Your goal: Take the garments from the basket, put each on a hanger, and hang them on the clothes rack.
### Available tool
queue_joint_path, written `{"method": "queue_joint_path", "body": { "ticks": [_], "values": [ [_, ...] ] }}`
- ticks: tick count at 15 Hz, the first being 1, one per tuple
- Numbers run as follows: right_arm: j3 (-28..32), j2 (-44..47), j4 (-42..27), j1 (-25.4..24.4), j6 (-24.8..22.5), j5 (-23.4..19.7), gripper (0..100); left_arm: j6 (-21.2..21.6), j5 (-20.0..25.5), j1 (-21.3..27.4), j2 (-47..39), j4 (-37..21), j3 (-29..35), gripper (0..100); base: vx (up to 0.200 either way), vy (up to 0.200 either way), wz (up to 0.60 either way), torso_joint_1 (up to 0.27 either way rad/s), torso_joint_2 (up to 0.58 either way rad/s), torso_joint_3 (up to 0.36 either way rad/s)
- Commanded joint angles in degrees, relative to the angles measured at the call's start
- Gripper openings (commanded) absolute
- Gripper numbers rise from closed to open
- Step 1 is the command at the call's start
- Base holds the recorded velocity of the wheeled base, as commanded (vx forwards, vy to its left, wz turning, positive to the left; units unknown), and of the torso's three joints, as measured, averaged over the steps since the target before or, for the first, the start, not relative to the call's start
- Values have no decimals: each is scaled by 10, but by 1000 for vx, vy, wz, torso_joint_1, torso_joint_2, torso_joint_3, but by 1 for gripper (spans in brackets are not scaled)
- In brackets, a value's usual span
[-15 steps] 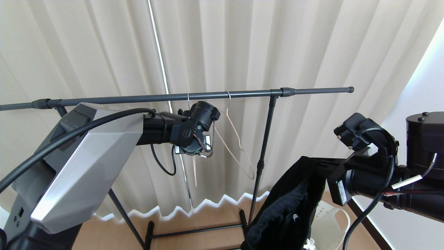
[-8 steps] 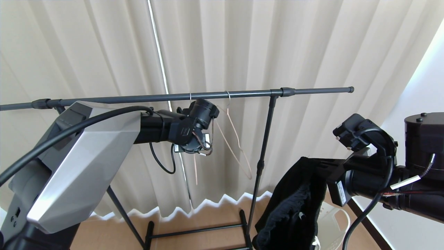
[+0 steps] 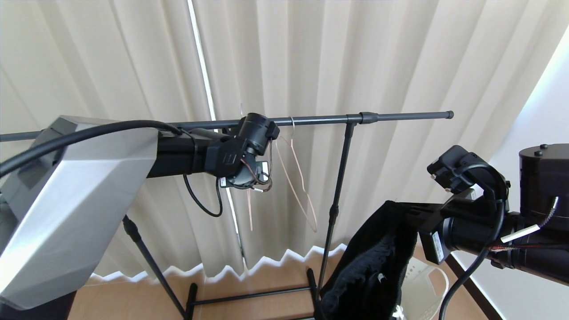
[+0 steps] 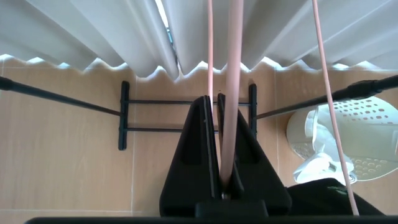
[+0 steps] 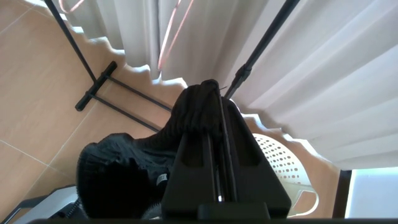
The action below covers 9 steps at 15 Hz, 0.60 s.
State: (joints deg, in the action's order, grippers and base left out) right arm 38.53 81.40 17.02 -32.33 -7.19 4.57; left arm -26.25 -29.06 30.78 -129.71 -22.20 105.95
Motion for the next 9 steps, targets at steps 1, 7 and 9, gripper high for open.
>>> {"method": "queue_joint_path", "body": {
  "ticks": [1,7,9],
  "values": [
    [0,0,0,0,0,0,0,0,-1,12,51,1,-37,0,0,0,0,0,0,0],
    [0,-3,1,0,0,0,0,0,-1,49,178,7,-193,0,0,0,0,0,0,0],
    [0,-2,1,0,0,0,0,6,3,62,231,39,-271,0,0,0,0,0,0,0]
  ]
}}
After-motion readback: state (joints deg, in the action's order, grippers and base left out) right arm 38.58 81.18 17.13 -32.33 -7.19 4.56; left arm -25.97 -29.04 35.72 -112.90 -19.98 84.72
